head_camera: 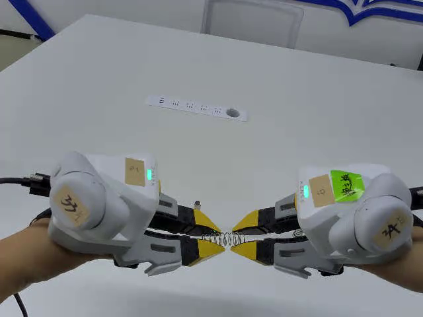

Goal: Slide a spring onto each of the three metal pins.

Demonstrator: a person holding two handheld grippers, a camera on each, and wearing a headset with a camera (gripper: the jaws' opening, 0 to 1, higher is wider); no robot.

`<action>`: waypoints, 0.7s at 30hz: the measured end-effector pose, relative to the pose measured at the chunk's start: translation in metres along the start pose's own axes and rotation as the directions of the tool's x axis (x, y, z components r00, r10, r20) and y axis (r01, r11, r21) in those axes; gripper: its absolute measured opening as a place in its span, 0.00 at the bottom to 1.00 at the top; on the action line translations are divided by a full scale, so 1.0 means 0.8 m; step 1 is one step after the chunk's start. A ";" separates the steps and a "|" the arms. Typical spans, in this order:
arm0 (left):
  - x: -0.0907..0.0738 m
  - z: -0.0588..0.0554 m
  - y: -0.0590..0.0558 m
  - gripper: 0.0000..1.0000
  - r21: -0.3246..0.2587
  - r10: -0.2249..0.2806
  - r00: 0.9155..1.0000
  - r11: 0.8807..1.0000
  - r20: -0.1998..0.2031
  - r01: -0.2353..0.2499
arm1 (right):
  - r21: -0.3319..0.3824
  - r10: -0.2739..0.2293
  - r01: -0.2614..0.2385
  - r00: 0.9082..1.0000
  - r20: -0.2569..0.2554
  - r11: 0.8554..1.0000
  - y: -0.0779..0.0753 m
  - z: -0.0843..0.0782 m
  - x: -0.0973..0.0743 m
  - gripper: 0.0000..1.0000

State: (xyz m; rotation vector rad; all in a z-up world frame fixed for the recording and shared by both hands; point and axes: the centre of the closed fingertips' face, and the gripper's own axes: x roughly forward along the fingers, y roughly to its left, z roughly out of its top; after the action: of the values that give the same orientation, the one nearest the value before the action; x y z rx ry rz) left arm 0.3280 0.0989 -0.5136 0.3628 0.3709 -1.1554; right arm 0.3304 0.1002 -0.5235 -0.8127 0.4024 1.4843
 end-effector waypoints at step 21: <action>-0.010 0.001 0.010 0.10 0.049 0.038 0.999 0.998 -0.003 -0.038 | 0.026 0.045 -0.049 0.987 0.152 0.998 -0.004 0.046 -0.019 0.11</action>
State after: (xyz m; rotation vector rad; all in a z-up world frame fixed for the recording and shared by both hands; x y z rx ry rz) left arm 0.3325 0.1076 -0.5084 0.4139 0.3380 -1.1280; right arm 0.3237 0.1148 -0.4870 -0.6657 0.3305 1.5692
